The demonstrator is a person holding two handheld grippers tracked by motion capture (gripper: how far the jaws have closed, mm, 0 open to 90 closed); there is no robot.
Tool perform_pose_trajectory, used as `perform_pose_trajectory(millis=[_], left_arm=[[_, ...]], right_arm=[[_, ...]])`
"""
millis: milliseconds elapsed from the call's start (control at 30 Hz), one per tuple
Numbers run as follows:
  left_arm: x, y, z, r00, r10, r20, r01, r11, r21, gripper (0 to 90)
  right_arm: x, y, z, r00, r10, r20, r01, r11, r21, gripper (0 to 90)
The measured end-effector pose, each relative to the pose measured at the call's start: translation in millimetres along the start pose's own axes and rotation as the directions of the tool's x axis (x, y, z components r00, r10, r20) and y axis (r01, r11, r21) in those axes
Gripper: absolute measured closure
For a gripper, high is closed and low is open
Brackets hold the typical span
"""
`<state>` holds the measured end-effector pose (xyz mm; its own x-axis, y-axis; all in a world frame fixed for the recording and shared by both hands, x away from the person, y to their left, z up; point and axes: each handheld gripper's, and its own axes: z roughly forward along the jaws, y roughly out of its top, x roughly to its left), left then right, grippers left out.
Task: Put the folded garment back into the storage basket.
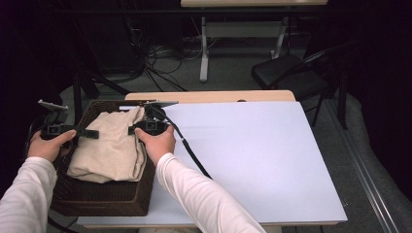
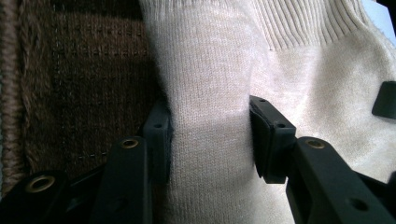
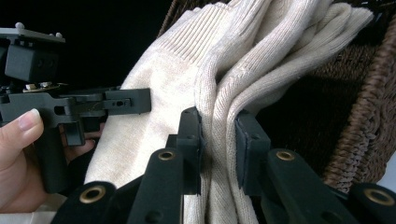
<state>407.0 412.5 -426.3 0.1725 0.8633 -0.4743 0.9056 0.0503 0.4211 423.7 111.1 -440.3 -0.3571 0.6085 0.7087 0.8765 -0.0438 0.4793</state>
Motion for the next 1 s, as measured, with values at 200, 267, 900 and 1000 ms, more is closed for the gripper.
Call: perform_pose_trajectory(millis=[200,267,900,1000], left_arm=[[3.7,-3.5,2.8,1.0,0.004,-0.006,-0.004,1.0,0.008,56.1],[4.9,-4.0,2.8,0.9999,0.008,-0.011,-0.008,0.9999,0.009,56.1],[8.2,-7.0,3.1,0.9997,0.003,-0.026,-0.002,0.9998,0.021,55.7],[8.2,-7.1,3.7,0.9995,0.004,-0.032,-0.003,0.9998,0.021,55.7]], right_arm=[[-2.5,-3.9,5.2,0.9998,-0.013,0.013,0.012,1.0,0.016,74.5],[-2.5,-5.5,6.6,0.9997,-0.016,0.017,0.015,1.0,0.023,74.5],[-2.4,-10.2,14.2,0.9986,-0.035,0.04,0.033,0.998,0.043,73.8],[-1.8,-10.1,14.5,0.9982,-0.042,0.042,0.04,0.998,0.046,73.7]])
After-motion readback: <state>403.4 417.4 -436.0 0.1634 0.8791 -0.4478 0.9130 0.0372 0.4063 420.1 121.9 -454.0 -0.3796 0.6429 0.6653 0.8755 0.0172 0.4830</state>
